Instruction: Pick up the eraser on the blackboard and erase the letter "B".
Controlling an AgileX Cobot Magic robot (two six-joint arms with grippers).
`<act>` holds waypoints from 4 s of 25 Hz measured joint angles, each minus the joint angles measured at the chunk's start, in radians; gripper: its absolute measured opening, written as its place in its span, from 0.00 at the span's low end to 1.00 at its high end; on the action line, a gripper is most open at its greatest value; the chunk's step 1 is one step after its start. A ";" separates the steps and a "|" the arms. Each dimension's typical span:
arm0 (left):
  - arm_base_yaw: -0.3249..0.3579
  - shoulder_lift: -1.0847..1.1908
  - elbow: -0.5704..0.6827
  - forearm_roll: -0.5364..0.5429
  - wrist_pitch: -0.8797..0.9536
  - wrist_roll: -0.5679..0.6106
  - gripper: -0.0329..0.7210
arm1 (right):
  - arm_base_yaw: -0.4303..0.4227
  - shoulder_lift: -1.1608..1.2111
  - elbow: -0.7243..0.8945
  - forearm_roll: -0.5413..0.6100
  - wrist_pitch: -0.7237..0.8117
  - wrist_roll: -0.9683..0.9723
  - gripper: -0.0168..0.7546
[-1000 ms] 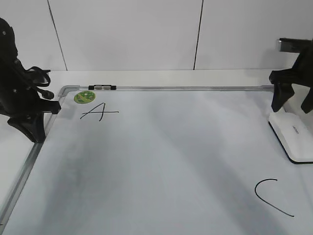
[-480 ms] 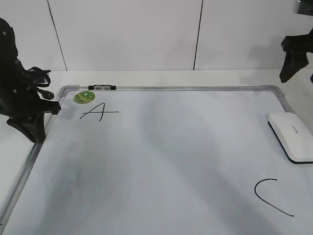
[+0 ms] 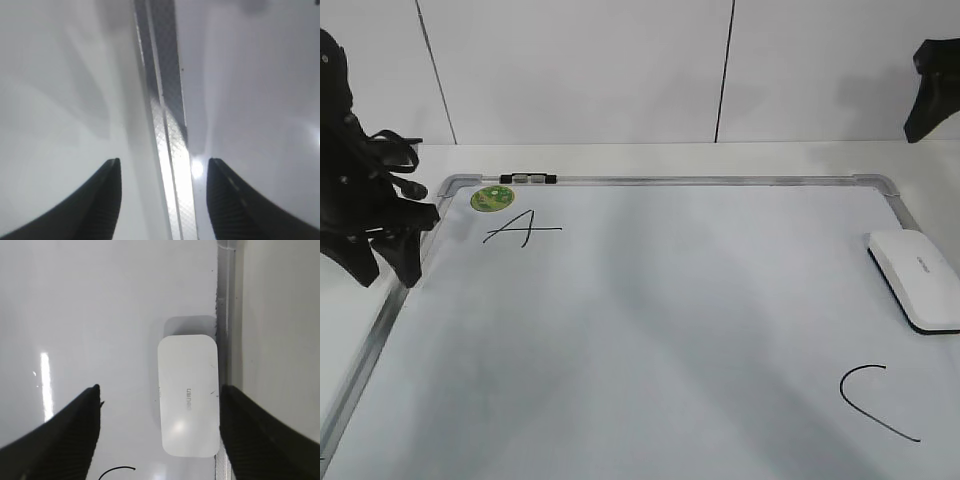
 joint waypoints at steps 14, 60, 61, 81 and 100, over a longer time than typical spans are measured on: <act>-0.002 -0.228 -0.006 0.064 0.103 0.000 0.59 | 0.000 -0.221 0.088 0.061 0.007 0.000 0.79; -0.007 -1.959 0.899 0.076 0.050 0.009 0.51 | 0.000 -1.563 1.081 0.097 -0.047 -0.134 0.78; -0.007 -1.973 0.917 0.076 0.045 0.009 0.51 | 0.000 -1.600 1.092 0.099 -0.047 -0.134 0.78; -0.007 -2.040 0.943 0.086 0.008 0.011 0.44 | 0.000 -1.789 1.142 0.015 -0.064 -0.141 0.78; 0.077 -2.047 0.948 0.078 0.007 0.011 0.39 | 0.000 -1.789 1.148 -0.001 -0.076 -0.143 0.78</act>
